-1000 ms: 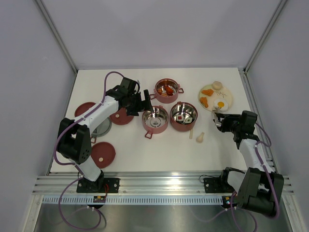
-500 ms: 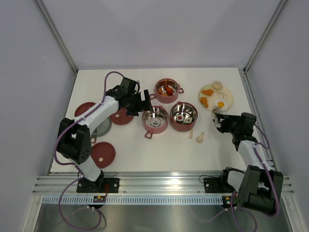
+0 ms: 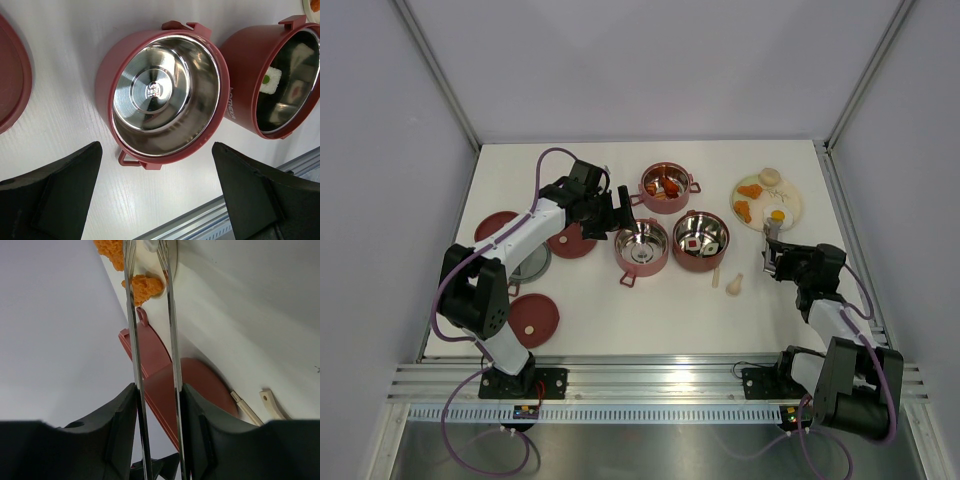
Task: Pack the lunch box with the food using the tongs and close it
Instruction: Pick up the fake food from the plate.
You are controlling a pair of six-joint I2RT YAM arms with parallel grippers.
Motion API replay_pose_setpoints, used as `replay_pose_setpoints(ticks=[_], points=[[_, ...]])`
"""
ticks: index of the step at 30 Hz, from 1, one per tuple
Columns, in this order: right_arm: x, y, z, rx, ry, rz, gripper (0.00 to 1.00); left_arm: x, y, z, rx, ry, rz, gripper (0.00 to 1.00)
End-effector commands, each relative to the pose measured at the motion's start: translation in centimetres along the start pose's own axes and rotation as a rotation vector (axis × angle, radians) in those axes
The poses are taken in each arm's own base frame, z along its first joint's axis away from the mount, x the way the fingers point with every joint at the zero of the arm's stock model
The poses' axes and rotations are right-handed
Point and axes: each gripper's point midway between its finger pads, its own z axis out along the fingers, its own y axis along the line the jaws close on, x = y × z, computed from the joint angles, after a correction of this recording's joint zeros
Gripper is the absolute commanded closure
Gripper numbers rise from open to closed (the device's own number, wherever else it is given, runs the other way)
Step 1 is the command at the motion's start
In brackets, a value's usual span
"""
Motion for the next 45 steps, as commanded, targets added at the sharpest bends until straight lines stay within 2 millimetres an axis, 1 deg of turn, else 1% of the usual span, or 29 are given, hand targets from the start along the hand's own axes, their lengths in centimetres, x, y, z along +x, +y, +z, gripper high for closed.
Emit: replay_pose_setpoints(ticks=[1,3,4,5,6,7,8,9,10,12,13,15,17,18,20,21,24,26,33,35,41,45], points=[[-1.0,0.2,0.4,-0.031,-0.045,-0.022,0.53,-0.6,-0.8,-0.6,0.027,-0.028,0.034,0.04],[-1.0,-0.1,0.7,-0.025,-0.043,-0.028,0.53,-0.6,-0.8,-0.6,0.027,-0.028,0.035,0.04],[-1.1,0.2,0.9,-0.043,-0.044,-0.038,0.53,-0.5,-0.8,-0.6,0.026,-0.027,0.035,0.04],[-1.1,0.1,1.0,-0.041,-0.039,-0.048,0.53,-0.6,-0.7,-0.6,0.024,-0.029,0.034,0.04],[-1.1,-0.3,1.3,-0.025,-0.035,-0.047,0.53,-0.5,-0.8,-0.6,0.025,-0.028,0.035,0.04],[-1.1,0.0,1.5,-0.041,-0.03,-0.055,0.53,-0.5,-0.8,-0.7,0.026,-0.029,0.035,0.04],[-1.0,-0.1,1.6,-0.038,-0.026,-0.056,0.53,-0.5,-0.8,-0.7,0.026,-0.03,0.035,0.04],[-1.1,-0.6,2.0,-0.021,-0.019,-0.05,0.53,-0.4,-0.7,-0.7,0.025,-0.028,0.035,0.04],[-1.0,-0.3,2.1,-0.035,-0.013,-0.057,0.53,-0.5,-0.8,-0.7,0.026,-0.029,0.037,0.04],[-1.1,-1.0,2.6,-0.018,-0.007,-0.051,0.54,-0.5,-0.7,-0.7,0.023,-0.03,0.033,0.04],[-1.1,-0.9,2.7,-0.026,-0.005,-0.055,0.55,-0.5,-0.7,-0.7,0.023,-0.03,0.033,0.04],[-1.0,-1.2,3.0,-0.018,0.004,-0.049,0.61,-0.5,-0.7,-0.8,0.024,-0.031,0.035,0.04],[-0.9,-1.0,3.0,-0.029,0.011,-0.053,0.67,-0.4,-0.7,-0.8,0.022,-0.03,0.038,0.04],[-0.9,-0.8,3.0,-0.035,0.011,-0.057,0.74,-0.5,-0.7,-0.7,0.023,-0.03,0.037,0.04],[-0.8,-0.5,2.8,-0.042,0.011,-0.067,0.81,-0.4,-0.7,-0.7,0.023,-0.028,0.037,0.04],[-0.7,-0.2,2.5,-0.047,0.012,-0.076,0.87,-0.4,-0.7,-0.7,0.022,-0.026,0.037,0.04],[-0.5,0.8,1.8,-0.051,0.013,-0.107,1.0,-0.5,-0.7,-0.7,0.023,-0.029,0.038,0.04],[-0.3,1.3,1.4,-0.06,0.012,-0.139,1.0,-0.5,-0.8,-0.7,0.026,-0.029,0.037,0.04],[0.6,4.3,-1.6,-0.092,0.0,-0.235,1.0,-0.6,-0.9,-0.7,0.029,-0.031,0.035,0.04],[0.8,4.9,-2.1,-0.104,0.005,-0.255,1.0,-0.6,-0.9,-0.6,0.031,-0.029,0.037,0.04],[1.4,5.9,-2.2,-0.112,0.039,-0.265,1.0,-0.6,-0.9,-0.7,0.031,-0.028,0.037,0.04],[1.9,7.3,-2.7,-0.124,0.055,-0.297,1.0,-0.7,-0.9,-0.9,0.025,-0.033,0.042,0.04]])
